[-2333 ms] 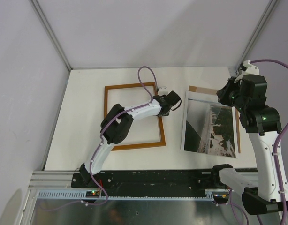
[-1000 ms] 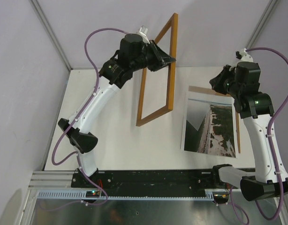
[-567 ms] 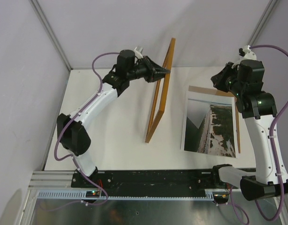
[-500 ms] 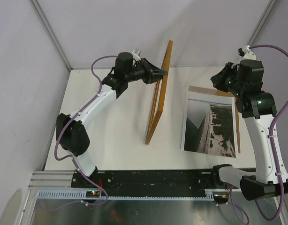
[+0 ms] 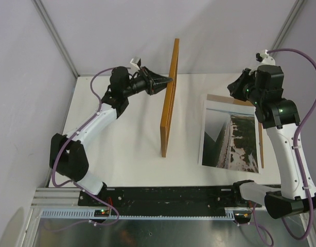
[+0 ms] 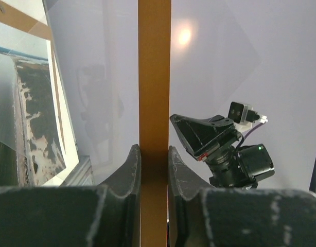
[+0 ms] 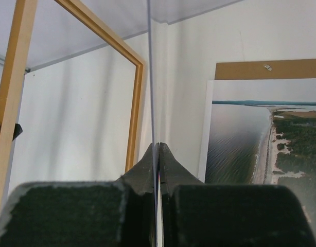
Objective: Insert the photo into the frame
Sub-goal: Turn over the frame body.
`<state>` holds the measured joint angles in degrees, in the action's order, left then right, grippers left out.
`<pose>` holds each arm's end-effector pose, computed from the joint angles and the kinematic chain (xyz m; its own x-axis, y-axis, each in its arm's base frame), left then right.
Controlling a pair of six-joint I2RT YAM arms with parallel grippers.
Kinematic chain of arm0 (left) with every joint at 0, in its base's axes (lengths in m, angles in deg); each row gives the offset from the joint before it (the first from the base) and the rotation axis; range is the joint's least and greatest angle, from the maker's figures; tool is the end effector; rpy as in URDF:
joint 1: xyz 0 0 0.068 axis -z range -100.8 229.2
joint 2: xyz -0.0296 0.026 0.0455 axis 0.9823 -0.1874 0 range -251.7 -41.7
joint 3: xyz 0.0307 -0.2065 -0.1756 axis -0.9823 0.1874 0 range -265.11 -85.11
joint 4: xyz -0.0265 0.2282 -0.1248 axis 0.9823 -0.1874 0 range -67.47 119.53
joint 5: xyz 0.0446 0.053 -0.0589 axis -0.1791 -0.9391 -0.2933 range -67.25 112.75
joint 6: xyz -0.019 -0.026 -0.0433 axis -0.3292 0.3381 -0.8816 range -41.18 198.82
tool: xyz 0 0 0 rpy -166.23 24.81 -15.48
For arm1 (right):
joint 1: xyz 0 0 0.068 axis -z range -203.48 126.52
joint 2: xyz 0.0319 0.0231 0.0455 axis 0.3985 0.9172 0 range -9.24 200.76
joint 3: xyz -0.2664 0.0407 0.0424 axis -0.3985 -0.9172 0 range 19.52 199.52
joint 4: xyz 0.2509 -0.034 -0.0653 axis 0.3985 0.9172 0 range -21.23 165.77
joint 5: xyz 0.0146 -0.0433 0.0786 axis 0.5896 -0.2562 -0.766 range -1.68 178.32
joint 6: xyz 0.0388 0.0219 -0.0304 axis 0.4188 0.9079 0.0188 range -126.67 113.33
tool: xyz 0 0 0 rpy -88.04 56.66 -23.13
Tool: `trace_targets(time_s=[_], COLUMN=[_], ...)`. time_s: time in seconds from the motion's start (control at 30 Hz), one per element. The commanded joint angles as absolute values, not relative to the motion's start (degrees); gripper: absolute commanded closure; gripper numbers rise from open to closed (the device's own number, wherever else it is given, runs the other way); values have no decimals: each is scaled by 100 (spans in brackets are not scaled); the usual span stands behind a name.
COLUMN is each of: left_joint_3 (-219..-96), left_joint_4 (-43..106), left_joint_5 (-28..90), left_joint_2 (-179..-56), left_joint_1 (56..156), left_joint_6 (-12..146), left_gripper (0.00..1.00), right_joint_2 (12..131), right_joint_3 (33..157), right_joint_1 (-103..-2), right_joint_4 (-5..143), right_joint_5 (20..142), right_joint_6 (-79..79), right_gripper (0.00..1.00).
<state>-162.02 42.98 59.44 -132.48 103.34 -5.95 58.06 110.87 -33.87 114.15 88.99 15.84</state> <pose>0.3366 -0.1742 0.3761 -0.8701 -0.4852 -0.0867 0.0729 0.0474 -0.9962 0.2160 0.0392 0.4718 -0.3955 0.3166 -0.8621 -0.0197 0.9355 0.3527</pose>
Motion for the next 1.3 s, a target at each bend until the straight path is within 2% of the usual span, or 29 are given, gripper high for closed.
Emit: trace_targets(time_s=[0.0, 0.2, 0.43, 0.67, 0.9, 1.27], left_joint_3=[-15875, -15350, -15061, -14958, -14962, -14956], left_joint_4=[5150, 5534, 5716, 5751, 5754, 5732], left_joint_5=[6288, 6417, 6659, 6971, 7147, 7386], left_joint_2=[-12748, -12594, -12555, -12565, -12532, -12544], left_joint_1=[10262, 10172, 9984, 9816, 9701, 9502], left_joint_6=[-753, -811, -815, -711, -542, -397], left_gripper=[100, 100, 94, 79, 59, 53], right_joint_2=[5845, 5892, 5906, 5935, 5945, 5977], right_joint_3=[11213, 11182, 11178, 11165, 11157, 11108], right_joint_1=[-3533, -3690, -3787, -3901, -3974, -4026], right_joint_4=[11076, 11046, 11030, 11008, 10987, 10935], right_joint_5=[9107, 9212, 9294, 9341, 9374, 9393], right_joint_6=[1679, 1696, 1711, 1724, 1728, 1724], right_gripper=[100, 100, 100, 100, 100, 100])
